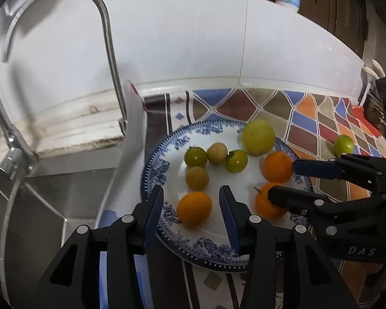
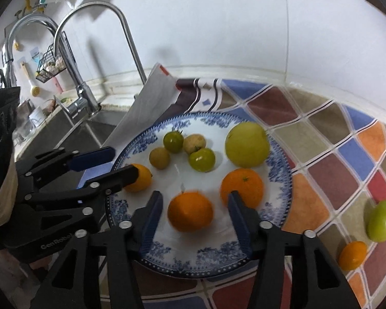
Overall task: Organize fruits
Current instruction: 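Open the left gripper over the plate while the right gripper releases its orange onto it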
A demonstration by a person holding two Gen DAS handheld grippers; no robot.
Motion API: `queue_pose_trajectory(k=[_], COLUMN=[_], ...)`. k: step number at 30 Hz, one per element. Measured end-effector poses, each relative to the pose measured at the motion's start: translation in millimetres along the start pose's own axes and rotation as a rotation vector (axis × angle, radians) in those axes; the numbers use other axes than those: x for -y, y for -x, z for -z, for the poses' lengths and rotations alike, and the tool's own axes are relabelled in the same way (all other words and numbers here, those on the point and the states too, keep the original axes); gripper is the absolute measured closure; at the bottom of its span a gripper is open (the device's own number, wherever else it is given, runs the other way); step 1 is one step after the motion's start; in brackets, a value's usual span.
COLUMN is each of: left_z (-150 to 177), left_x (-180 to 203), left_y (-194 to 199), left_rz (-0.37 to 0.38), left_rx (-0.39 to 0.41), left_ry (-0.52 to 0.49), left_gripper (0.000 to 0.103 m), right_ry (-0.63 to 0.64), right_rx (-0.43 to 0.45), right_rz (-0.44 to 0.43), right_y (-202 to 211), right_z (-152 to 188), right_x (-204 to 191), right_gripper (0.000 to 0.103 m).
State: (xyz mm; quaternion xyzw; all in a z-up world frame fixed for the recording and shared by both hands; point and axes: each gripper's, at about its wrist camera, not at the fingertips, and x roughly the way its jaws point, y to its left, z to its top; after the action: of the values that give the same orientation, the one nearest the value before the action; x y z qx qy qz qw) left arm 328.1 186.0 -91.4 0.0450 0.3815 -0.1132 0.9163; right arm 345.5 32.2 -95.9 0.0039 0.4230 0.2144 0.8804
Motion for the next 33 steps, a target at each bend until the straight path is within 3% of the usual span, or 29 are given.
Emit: queue_pose_trajectory(k=[5, 9, 16, 33], left_z=[0, 0, 5, 20], left_x=[8, 16, 39, 104], left_y=[30, 52, 87, 130], left_rz=[-0.069, -0.103, -0.13, -0.126], left_rx=[0.1, 0.163, 0.213, 0.263], left_ry=[0.003, 0.018, 0.048, 0.027], left_gripper=[0.044, 0.031, 0.015, 0.01], right_ry=[0.01, -0.003, -0.036, -0.046], right_rx=[0.044, 0.077, 0.139, 0.25], right_rz=[0.03, 0.05, 0.089, 0.191], right_y=[21, 41, 83, 167], right_z=[3, 10, 24, 57], right_x=[-1, 1, 9, 35], right_gripper=[0.048, 0.04, 0.036, 0.036])
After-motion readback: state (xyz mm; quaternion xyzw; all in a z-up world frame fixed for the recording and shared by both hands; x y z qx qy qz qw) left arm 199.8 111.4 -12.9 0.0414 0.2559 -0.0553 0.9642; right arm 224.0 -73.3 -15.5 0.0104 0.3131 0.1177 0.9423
